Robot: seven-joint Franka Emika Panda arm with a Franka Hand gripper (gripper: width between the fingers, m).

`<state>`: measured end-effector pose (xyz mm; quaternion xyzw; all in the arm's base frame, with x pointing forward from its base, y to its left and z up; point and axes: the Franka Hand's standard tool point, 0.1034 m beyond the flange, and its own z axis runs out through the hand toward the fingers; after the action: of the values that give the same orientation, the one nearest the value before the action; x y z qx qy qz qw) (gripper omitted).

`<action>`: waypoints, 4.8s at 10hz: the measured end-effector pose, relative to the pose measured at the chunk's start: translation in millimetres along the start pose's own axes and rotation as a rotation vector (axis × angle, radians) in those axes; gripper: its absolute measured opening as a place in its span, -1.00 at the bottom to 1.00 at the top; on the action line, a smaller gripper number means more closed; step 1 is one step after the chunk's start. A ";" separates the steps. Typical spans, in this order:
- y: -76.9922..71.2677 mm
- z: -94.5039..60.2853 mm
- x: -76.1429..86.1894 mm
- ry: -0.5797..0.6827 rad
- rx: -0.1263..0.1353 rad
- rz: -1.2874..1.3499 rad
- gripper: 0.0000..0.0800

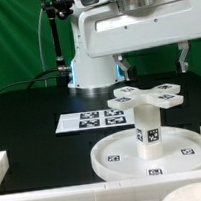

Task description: Assemble round table

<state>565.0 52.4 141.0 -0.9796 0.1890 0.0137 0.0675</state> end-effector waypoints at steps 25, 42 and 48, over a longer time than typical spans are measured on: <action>24.0 21.8 -10.5 -0.100 -0.149 -1.606 0.62; 28.1 36.1 -7.2 -0.125 -0.157 -1.596 0.11; 28.3 37.8 -9.3 -0.043 -0.145 -0.825 0.11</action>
Offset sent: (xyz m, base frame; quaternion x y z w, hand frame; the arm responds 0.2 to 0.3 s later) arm -0.0031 -0.0005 0.0162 0.0036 0.0609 -0.1909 0.9797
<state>545.8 35.0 100.5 -0.9748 -0.2221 0.0190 0.0019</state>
